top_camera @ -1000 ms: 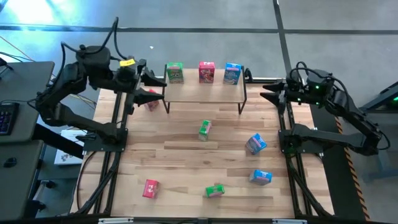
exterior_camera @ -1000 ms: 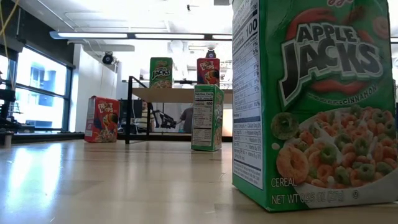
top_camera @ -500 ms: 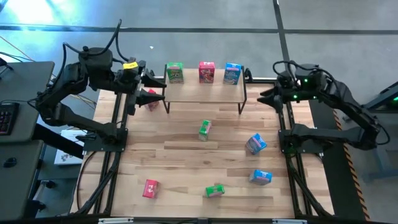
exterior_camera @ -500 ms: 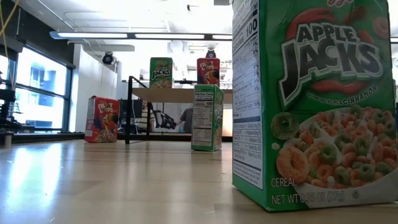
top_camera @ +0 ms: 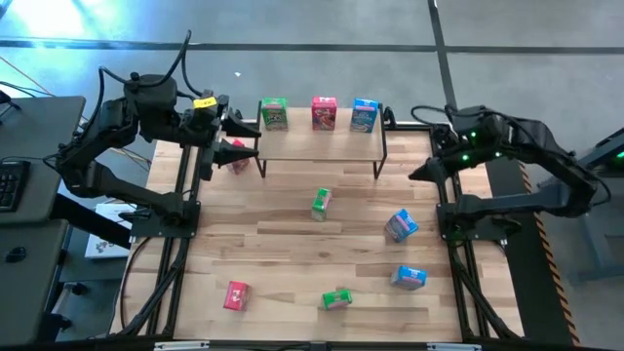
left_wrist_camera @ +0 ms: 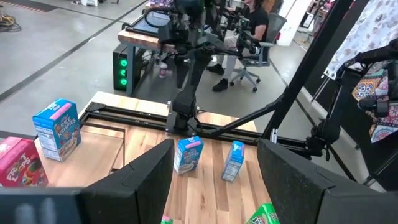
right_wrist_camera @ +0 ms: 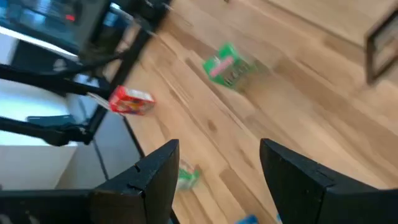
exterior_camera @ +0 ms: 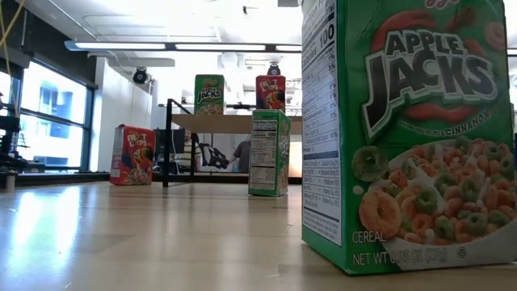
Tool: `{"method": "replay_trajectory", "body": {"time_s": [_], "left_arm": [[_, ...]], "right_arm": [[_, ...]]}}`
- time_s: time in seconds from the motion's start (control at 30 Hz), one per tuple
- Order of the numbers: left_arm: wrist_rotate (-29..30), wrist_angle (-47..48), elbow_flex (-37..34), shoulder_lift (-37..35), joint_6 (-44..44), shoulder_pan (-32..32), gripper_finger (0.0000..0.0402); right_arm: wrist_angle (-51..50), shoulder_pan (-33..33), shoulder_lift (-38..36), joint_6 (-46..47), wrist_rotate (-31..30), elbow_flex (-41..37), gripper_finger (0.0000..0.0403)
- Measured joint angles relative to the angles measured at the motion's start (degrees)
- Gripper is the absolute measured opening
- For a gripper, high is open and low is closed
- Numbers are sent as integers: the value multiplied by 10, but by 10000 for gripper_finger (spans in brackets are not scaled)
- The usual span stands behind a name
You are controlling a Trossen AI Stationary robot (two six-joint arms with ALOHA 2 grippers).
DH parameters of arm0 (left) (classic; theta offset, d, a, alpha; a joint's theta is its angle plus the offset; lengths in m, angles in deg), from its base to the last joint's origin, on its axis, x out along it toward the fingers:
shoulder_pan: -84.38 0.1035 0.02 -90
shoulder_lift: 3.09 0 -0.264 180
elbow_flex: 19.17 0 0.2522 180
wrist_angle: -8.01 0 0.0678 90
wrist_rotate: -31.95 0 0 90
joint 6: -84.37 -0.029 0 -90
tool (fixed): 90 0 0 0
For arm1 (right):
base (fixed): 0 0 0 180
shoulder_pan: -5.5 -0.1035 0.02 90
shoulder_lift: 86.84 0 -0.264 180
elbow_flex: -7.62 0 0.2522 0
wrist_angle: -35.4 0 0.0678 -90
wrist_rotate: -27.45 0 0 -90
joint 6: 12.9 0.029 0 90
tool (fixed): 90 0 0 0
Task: Stack cereal on shelf
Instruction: Put the top blue cereal box on the shelf aligned with the other blue cereal box
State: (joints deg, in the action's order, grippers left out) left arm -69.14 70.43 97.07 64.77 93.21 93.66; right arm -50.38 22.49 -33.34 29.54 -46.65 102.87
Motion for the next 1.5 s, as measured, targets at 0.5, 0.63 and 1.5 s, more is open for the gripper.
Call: {"method": "replay_trajectory", "body": {"time_s": [0.5,0.63,1.5], "left_arm": [[-1,0,0,0,0,0,223],[-1,0,0,0,-1,0,223],[-1,13,0,0,-20,0,223]], "right_arm": [[-115,-198,89,107,-83,-22,186],[-116,-212,106,117,-83,-35,186],[-156,-225,181,141,-124,-45,271]]}}
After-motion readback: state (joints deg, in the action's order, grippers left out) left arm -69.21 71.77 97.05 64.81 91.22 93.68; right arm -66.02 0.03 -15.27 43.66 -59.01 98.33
